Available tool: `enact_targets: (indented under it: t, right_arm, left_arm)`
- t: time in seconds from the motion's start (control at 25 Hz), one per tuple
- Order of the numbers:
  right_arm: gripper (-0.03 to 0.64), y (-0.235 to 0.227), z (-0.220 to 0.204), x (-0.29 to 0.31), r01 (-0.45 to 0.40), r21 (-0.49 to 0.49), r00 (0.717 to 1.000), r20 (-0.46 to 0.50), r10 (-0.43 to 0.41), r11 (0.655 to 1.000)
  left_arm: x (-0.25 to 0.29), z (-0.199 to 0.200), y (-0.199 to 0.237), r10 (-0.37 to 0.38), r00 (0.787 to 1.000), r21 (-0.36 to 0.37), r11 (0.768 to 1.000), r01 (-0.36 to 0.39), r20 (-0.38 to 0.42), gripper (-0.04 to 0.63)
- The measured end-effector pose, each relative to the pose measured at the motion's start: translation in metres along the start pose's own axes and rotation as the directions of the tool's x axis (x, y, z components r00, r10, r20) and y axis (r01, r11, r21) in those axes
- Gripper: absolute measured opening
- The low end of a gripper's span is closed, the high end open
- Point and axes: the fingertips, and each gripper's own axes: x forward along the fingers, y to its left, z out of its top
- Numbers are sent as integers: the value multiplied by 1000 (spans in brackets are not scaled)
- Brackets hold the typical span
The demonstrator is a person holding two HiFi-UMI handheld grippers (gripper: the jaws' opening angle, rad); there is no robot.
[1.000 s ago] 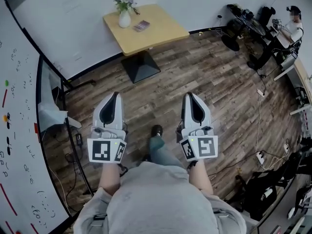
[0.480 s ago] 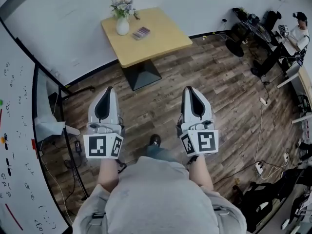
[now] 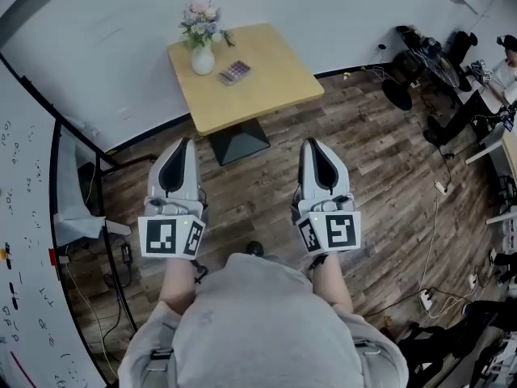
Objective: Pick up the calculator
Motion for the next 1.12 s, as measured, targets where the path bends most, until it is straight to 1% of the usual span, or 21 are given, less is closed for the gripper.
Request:
enact_targets:
  t: [0.16,0.28,0.4,0.56,0.84,1.12]
  right_arm:
    - [2,-17,-5,18,-10,13,1000,9,10,1000]
    - [2,-25,-11,26,-16,31,1000,11,16,999]
    - [2,-28,-17,35,-21,53,1000,11,21,998]
    - [2,-28,-28,50,-34,54,999,-5,34,998]
    - [2,-43,-42,86,-3,45,1000,-20,4,999]
    - [2,-56,-49,145,8,35,1000,-14,-7,999]
  left_arm:
    - [24,-3,1,18,1000,5,1000,-18,8,5]
    - [32,-7,0,27,1000,17,999,-27,4,5]
    - [36,-15,3,39,999,14,999,-39,-14,5]
    - [47,-22,12,51,998,13,999,-51,-21,5]
    - [87,-38,31,28,999,-25,999,-28,-21,5]
    - [143,-49,60,2,1000,-48,999,-3,-27,5]
